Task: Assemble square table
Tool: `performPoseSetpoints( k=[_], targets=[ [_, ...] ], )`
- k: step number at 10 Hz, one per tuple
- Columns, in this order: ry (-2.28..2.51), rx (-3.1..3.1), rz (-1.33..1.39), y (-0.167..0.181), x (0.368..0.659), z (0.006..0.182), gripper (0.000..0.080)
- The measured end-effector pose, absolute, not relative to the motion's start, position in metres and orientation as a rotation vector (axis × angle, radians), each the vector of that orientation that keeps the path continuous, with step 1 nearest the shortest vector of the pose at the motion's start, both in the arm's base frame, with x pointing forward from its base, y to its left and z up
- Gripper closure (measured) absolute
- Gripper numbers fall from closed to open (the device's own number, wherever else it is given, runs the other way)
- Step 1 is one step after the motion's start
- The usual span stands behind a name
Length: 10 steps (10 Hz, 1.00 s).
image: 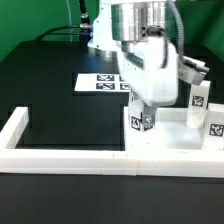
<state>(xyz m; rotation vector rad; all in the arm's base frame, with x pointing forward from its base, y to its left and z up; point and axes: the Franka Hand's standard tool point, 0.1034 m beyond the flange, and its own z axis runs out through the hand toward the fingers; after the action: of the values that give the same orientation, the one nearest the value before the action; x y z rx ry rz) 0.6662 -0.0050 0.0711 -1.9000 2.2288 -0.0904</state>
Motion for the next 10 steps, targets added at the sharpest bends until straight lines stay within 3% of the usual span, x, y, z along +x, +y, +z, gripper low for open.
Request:
performPoseSetpoints(
  k=[3,5,6,10],
  targets=[
    [2.412,-1.545,-0.038,-0.0026,0.6775,0.0766,0.0404],
    [2.408,-1.557,-0.040,-0.0029,0.6767,0.0752,0.0359],
    [2.355,-1.639,-0.054,-0.0034,0.6765,0.0751,0.0204],
    [1.788,-2.278,-0.129,-0.0046,0.6720,0.0717,0.0151]
  ],
)
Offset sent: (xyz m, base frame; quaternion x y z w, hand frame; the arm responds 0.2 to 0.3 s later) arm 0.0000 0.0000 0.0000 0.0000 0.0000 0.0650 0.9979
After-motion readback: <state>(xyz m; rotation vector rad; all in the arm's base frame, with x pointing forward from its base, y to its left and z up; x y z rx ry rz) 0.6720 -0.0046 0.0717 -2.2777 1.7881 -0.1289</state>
